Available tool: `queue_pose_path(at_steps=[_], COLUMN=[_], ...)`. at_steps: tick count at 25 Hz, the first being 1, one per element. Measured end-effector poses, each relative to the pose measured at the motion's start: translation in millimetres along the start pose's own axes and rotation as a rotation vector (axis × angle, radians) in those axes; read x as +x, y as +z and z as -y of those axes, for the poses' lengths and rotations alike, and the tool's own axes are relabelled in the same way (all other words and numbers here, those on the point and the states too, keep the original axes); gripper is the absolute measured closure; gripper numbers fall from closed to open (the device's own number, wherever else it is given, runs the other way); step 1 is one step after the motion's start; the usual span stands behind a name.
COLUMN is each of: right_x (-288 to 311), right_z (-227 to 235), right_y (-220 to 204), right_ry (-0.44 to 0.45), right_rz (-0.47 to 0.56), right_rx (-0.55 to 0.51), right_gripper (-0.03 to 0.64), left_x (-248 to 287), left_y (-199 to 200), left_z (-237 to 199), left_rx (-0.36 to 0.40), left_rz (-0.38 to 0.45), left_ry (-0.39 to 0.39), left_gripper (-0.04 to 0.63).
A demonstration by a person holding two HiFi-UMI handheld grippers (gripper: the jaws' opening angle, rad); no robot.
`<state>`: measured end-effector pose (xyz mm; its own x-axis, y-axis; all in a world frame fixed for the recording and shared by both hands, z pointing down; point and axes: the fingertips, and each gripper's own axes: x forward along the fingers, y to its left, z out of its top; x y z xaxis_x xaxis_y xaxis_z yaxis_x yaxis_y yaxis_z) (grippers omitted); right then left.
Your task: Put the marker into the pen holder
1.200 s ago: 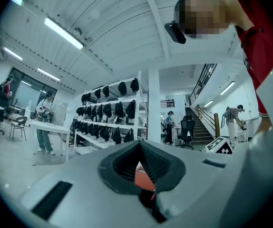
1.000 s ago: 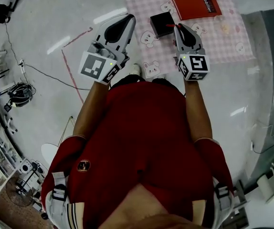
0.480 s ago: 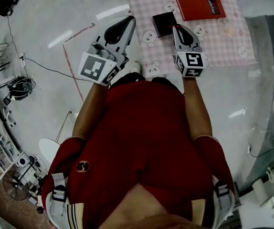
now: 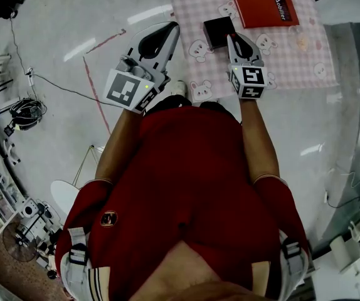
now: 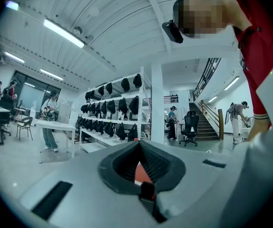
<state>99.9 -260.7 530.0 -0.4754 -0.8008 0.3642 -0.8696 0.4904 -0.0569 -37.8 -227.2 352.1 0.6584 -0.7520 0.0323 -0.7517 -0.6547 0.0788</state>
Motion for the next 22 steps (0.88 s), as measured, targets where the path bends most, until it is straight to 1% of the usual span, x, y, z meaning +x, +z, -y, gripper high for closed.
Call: queue_pose_path(at_steps=[10, 17, 22], right_x=[2.7, 4.2, 1.6], right_z=[4.7, 2.9, 1.6], right_y=[-5.1, -7.8, -10.0], right_ry=[-0.012, -0.01, -0.012], right_rz=[-0.013, -0.031, -0.045], right_rx=[0.019, 0.005, -0.008], right_gripper=[0.572, 0.569, 0.537], left_x=[1.2, 3.0, 5.7], left_y=[1.5, -2.7, -3.4], left_z=[-2.3, -2.6, -0.2], left_rx=[-0.006, -0.015, -0.015], left_rz=[-0.003, -0.003, -0.002], left_ry=[-0.015, -0.028, -0.043], left_gripper=[0.589, 0.589, 0.589])
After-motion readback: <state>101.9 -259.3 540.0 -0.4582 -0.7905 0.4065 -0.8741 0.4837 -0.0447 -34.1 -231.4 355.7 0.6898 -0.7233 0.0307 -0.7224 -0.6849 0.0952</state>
